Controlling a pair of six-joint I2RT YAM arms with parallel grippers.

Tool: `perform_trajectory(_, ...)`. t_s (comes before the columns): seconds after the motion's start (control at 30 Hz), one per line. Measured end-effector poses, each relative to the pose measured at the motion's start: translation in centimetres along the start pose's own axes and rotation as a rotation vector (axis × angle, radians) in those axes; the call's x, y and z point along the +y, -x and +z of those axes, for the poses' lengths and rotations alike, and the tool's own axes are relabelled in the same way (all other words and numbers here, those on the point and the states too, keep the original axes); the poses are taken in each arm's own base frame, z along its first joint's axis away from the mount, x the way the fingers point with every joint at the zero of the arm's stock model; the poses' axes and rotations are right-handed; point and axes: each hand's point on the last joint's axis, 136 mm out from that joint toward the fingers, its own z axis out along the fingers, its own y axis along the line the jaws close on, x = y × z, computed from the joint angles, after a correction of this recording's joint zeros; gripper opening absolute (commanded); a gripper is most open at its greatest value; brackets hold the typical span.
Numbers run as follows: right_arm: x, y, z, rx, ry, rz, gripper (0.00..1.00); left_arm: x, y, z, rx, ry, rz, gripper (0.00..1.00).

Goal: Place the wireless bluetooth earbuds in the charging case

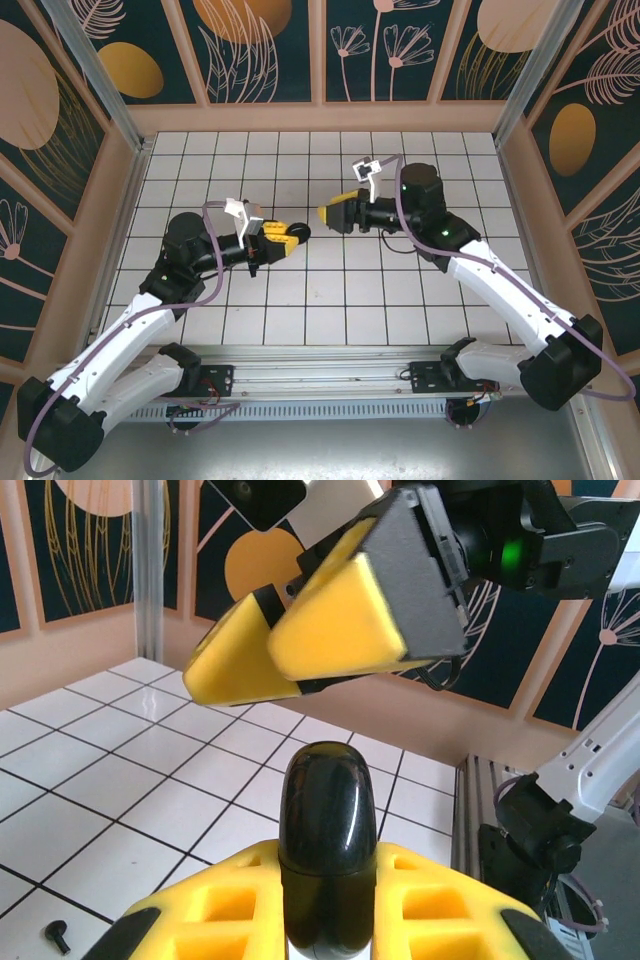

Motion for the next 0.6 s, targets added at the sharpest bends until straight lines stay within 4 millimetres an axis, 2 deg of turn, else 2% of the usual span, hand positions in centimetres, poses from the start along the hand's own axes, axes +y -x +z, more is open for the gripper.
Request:
perform_trajectory(0.17, 3.0, -1.9, 1.1, 0.071, 0.121, -0.055, 0.68, -0.6, -1.1, 0.6, 0.043, -0.077, -0.038, 0.00)
perform_trajectory(0.3, 3.7, -2.5, 1.6, 0.103, 0.173, -0.083, 0.56, -1.1, -1.7, 1.0, 0.071, -0.139, -0.082, 0.00)
perform_trajectory(0.37, 3.9, -2.6, 1.8, 0.115, 0.186, -0.095, 0.54, -1.4, -1.5, 1.0, 0.072, -0.155, -0.089, 0.00)
perform_trajectory(0.5, 4.4, -2.6, 2.0, 0.131, 0.212, -0.114, 0.54, -1.9, -1.2, 0.9, 0.072, -0.182, -0.097, 0.00)
perform_trajectory(0.6, 4.8, -2.8, 1.9, 0.141, 0.231, -0.126, 0.59, -2.1, -1.0, 0.9, 0.073, -0.195, -0.105, 0.00)
